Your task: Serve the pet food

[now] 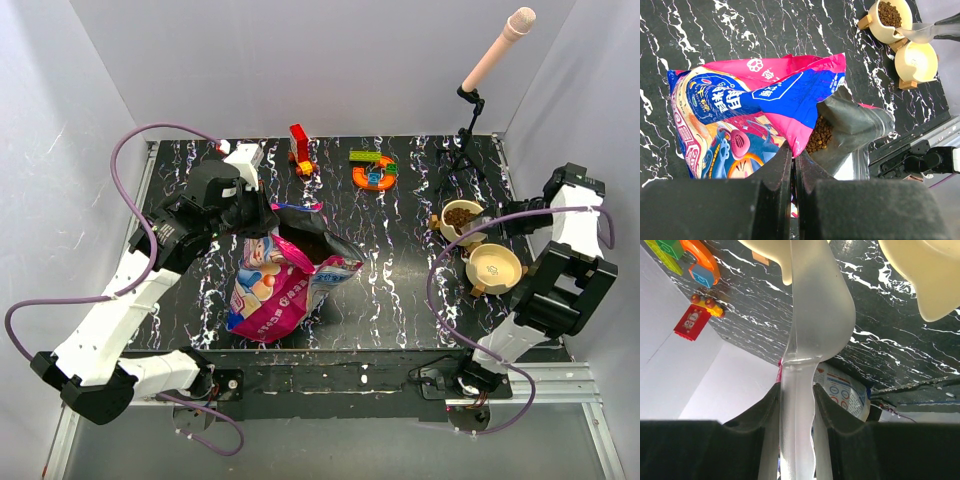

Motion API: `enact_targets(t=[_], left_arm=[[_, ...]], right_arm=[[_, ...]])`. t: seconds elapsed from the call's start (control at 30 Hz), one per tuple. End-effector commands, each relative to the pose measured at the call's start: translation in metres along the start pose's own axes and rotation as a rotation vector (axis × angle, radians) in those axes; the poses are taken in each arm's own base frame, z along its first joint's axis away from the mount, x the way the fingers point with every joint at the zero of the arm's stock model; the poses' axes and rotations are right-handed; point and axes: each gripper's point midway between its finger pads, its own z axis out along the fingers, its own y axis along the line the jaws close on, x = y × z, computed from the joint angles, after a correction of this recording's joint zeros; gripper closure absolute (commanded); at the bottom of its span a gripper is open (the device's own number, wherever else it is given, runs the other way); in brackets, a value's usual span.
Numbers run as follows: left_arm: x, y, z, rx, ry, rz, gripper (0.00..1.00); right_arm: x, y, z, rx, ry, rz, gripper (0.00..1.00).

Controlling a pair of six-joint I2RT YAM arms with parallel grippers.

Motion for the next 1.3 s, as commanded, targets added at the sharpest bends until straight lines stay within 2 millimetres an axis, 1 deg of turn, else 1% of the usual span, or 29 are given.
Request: enact_targets(t=[0.0, 0.07, 0.2, 0.37, 0.47, 0.57, 0.63, 0.67, 0.7, 0.8, 0.87, 0.93, 1.03, 1.1, 1.13, 1.17, 1.23, 1.27], left_arm=[[-0.066, -0.032, -0.044, 0.148, -0.294, -0.010, 1.00], [-0.066, -0.032, -0.044, 0.148, -0.296, -0.014, 1.00], [-0.066, -0.032, -0.043, 0.149, -0.297, -0.017, 1.00], [-0.067, -0.032, -0.045, 0.151, -0.301, -0.018, 1.00], [-0.065, -0.032, -0.043, 0.149, -0.295, -0.023, 1.00], [-0.063, -0.031, -0.043, 0.148, -0.291, -0.028, 1.00], [-0.062, -0.031, -0.041, 0.145, -0.284, -0.032, 1.00], [-0.060, -0.032, -0.040, 0.150, -0.273, -0.031, 1.00], [-0.059, -0.032, -0.039, 0.154, -0.269, -0.030, 1.00], [-0.056, -0.031, -0.035, 0.146, -0.241, -0.038, 1.00], [-0.054, -0.033, -0.032, 0.150, -0.225, -0.049, 1.00], [-0.055, -0.037, -0.030, 0.163, -0.210, -0.048, 1.00], [-0.054, -0.038, -0.027, 0.161, -0.186, -0.040, 1.00], [-0.053, -0.040, -0.027, 0.174, -0.177, -0.027, 1.00], [-0.052, -0.040, -0.027, 0.177, -0.173, -0.024, 1.00], [-0.051, -0.041, -0.028, 0.182, -0.170, -0.023, 1.00], [-0.047, -0.042, -0.028, 0.187, -0.154, -0.025, 1.00], [-0.044, -0.041, -0.026, 0.185, -0.139, -0.025, 1.00]], right_arm=[[0.001, 0.009, -0.020, 0.038, -0.046, 0.034, 0.99], [0.002, 0.013, -0.025, 0.025, -0.057, 0.042, 0.99], [0.005, 0.019, -0.023, 0.008, -0.024, 0.060, 0.99], [0.008, 0.025, -0.027, -0.008, -0.020, 0.052, 0.99], [0.012, 0.020, -0.038, -0.005, -0.065, -0.006, 0.99], [0.024, 0.025, -0.048, -0.110, -0.087, -0.172, 0.99], [0.031, 0.019, -0.049, -0.155, -0.099, -0.306, 0.99], [0.035, 0.010, -0.052, -0.151, -0.132, -0.361, 0.99], [0.036, 0.001, -0.051, -0.146, -0.153, -0.403, 0.99], [0.051, -0.019, -0.052, -0.177, -0.181, -0.537, 0.99], [0.072, -0.024, -0.052, -0.251, -0.165, -0.636, 0.99], [0.108, -0.025, -0.055, -0.311, -0.104, -0.744, 0.99], [0.180, -0.029, -0.063, -0.340, 0.050, -0.929, 0.99], [0.227, -0.036, -0.073, -0.343, 0.151, -1.017, 0.99], [0.252, -0.043, -0.079, -0.342, 0.215, -1.078, 0.99], [0.270, -0.049, -0.086, -0.342, 0.258, -1.128, 0.99], [0.296, -0.059, -0.101, -0.325, 0.322, -1.214, 0.99], [0.305, -0.067, -0.103, -0.292, 0.367, -1.237, 0.99]])
